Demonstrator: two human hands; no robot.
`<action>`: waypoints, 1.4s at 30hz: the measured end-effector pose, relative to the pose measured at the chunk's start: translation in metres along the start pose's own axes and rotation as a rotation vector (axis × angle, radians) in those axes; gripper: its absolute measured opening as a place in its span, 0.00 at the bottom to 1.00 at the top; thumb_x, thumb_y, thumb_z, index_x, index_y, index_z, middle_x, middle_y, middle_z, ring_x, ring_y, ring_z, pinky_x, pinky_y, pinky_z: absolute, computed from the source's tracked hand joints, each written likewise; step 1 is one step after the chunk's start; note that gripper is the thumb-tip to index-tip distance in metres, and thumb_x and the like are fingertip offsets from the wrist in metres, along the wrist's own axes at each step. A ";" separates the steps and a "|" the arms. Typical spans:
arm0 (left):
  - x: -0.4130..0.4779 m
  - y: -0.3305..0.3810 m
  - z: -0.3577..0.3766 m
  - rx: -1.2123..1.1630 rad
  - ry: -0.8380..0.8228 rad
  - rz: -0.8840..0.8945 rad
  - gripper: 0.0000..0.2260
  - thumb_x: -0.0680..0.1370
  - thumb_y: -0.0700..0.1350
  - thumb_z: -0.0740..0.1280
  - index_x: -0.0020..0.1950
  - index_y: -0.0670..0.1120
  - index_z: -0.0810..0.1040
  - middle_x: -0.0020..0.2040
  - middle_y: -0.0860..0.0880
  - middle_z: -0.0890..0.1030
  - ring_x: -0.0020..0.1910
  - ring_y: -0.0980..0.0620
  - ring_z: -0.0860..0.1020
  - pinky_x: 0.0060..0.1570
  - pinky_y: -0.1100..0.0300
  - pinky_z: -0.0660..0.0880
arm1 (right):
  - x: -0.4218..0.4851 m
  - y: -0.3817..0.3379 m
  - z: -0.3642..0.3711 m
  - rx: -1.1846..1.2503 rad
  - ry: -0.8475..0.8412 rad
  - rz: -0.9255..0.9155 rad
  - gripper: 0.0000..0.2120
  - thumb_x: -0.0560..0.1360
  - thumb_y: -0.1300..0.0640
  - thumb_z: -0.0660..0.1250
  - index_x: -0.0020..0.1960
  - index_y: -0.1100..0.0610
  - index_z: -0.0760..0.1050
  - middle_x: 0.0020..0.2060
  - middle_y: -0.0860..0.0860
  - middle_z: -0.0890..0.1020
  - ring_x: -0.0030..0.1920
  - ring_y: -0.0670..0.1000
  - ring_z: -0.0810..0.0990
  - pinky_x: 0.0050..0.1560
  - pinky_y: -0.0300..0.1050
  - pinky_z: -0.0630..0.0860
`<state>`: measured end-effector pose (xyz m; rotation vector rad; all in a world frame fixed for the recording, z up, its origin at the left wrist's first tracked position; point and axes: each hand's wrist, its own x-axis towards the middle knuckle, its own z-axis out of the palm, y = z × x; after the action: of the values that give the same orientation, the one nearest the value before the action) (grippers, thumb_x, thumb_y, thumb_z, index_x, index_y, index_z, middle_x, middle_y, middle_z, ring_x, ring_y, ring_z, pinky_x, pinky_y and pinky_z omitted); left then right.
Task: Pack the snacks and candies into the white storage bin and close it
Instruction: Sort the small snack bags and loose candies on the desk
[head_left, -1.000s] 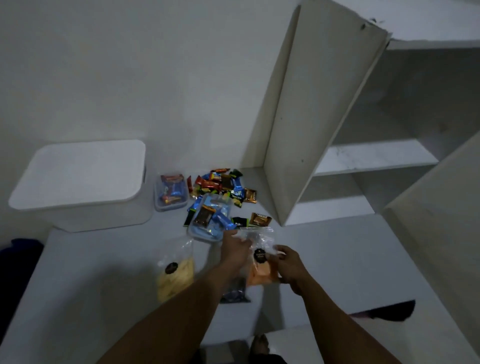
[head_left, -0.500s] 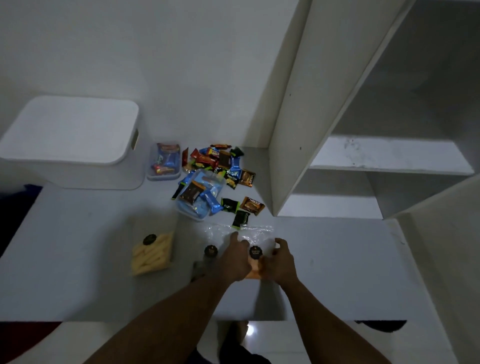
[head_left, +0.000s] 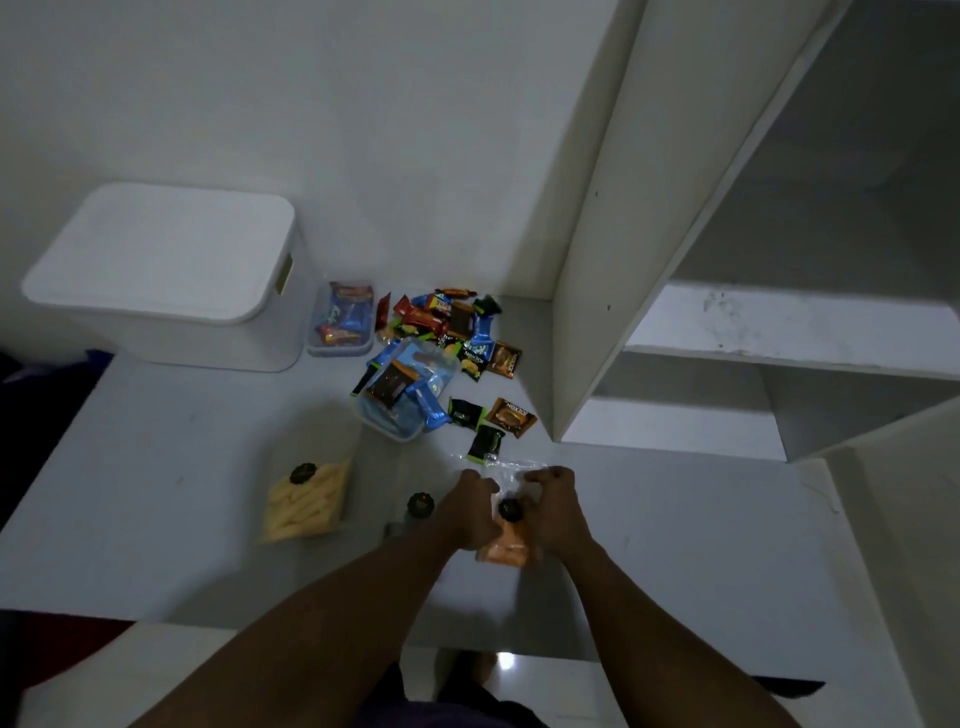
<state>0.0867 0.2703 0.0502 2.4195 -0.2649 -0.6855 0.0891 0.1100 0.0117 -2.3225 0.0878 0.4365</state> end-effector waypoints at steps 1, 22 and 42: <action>0.009 -0.006 0.000 -0.050 0.039 0.041 0.09 0.71 0.45 0.69 0.44 0.39 0.80 0.44 0.41 0.82 0.44 0.42 0.81 0.45 0.55 0.74 | 0.006 -0.011 -0.005 -0.004 0.002 -0.006 0.17 0.72 0.55 0.68 0.59 0.60 0.79 0.59 0.56 0.74 0.56 0.50 0.76 0.59 0.38 0.72; 0.149 -0.078 -0.218 -0.085 0.382 -0.200 0.06 0.76 0.43 0.67 0.49 0.43 0.81 0.47 0.46 0.81 0.46 0.47 0.80 0.44 0.59 0.72 | 0.234 -0.139 -0.021 0.122 0.029 0.030 0.10 0.79 0.62 0.63 0.58 0.64 0.76 0.46 0.58 0.79 0.43 0.52 0.76 0.37 0.39 0.69; 0.225 -0.133 -0.224 -0.621 0.353 -0.358 0.08 0.76 0.47 0.69 0.42 0.43 0.79 0.35 0.44 0.80 0.32 0.54 0.76 0.34 0.59 0.70 | 0.298 -0.176 0.007 0.653 -0.008 0.351 0.15 0.72 0.69 0.68 0.39 0.50 0.71 0.43 0.54 0.81 0.45 0.57 0.81 0.50 0.54 0.80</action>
<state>0.3999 0.4124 0.0306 1.9394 0.4705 -0.3924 0.4010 0.2605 0.0259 -1.6594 0.5558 0.4997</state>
